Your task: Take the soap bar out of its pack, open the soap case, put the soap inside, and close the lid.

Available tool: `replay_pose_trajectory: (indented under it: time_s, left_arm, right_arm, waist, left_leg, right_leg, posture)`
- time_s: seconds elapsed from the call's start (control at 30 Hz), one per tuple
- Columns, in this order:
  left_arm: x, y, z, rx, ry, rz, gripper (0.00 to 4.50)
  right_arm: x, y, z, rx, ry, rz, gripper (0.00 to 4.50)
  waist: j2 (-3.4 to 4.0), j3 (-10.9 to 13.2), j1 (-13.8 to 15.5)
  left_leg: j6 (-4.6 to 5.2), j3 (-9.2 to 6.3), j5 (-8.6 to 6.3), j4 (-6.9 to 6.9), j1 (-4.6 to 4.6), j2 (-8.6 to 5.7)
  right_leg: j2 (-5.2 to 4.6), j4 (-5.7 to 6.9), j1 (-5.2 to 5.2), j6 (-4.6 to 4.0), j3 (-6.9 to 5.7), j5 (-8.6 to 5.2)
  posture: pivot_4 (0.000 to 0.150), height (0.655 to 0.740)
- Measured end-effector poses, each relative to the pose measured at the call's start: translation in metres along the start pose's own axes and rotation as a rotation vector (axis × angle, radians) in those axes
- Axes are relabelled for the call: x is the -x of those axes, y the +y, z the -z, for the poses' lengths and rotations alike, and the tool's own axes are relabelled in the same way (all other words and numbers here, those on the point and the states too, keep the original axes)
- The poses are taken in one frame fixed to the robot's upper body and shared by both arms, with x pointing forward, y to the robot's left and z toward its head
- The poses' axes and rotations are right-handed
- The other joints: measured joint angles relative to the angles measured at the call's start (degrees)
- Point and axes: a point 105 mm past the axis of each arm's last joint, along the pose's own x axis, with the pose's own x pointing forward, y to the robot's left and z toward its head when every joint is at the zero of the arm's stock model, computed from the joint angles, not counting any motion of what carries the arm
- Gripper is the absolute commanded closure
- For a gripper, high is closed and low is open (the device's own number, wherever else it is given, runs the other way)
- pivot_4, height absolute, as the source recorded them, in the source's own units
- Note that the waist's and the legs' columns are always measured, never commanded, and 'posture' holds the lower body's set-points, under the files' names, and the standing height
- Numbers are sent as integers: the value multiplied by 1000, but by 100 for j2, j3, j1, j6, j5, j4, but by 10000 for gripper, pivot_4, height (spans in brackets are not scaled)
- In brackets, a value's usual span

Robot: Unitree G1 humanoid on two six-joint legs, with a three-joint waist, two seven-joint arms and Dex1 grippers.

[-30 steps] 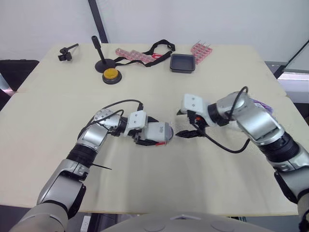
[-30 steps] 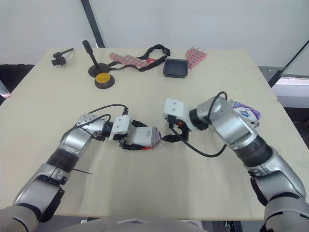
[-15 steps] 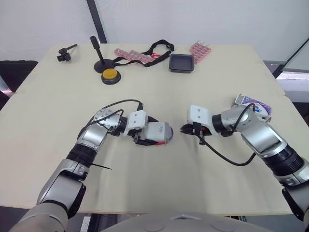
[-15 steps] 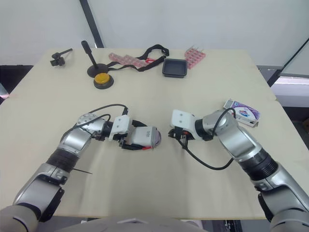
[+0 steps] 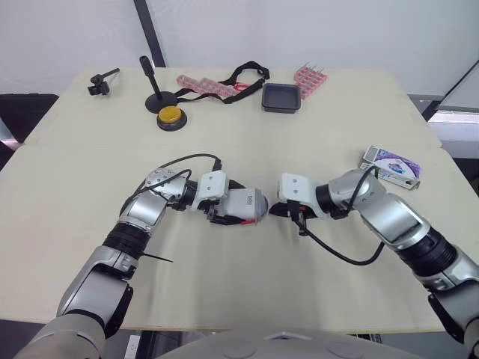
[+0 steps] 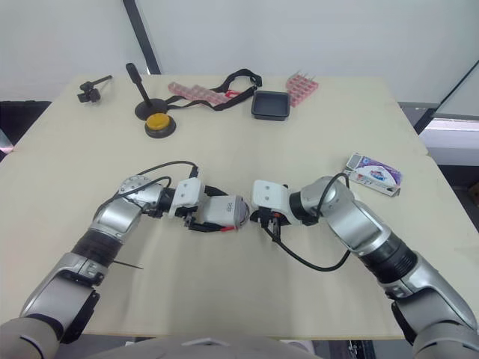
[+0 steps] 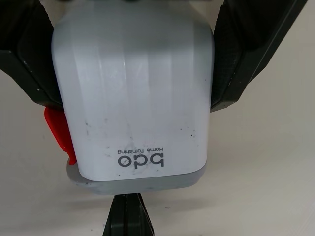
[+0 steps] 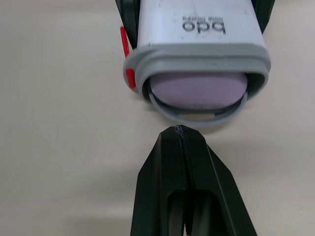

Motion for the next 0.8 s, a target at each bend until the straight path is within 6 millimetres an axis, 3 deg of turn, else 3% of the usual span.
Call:
replay_pose_trajectory:
  time_s: [0.43, 0.63, 0.8]
  left_arm:
    - [1, 1, 0, 1, 3, -12, 10186]
    - [8, 1, 4, -12, 8, -39, 10186]
    - [14, 0, 6, -36, -11, -73, 10186]
  right_arm:
    - [-5, -4, 3, -3, 13, 0, 44808]
    - [27, -24, 19, -71, 29, 117, 44808]
    - [53, -24, 29, -271, -33, 146, 30375]
  waist:
    - [0, 0, 0]
    - [0, 0, 7]
    - [0, 0, 11]
  left_leg:
    - [0, 0, 0, 0, 0, 0]
    - [0, 0, 0, -1, -1, 0]
    - [1, 0, -1, -1, -2, 0]
  right_leg:
    - [0, 0, 0, 0, 0, 0]
    - [0, -2, 0, 0, 0, 0]
    - [1, -3, 0, 0, 0, 0]
  posture:
    - [1500, 7291]
    - [1500, 7291]
    - [1500, 7291]
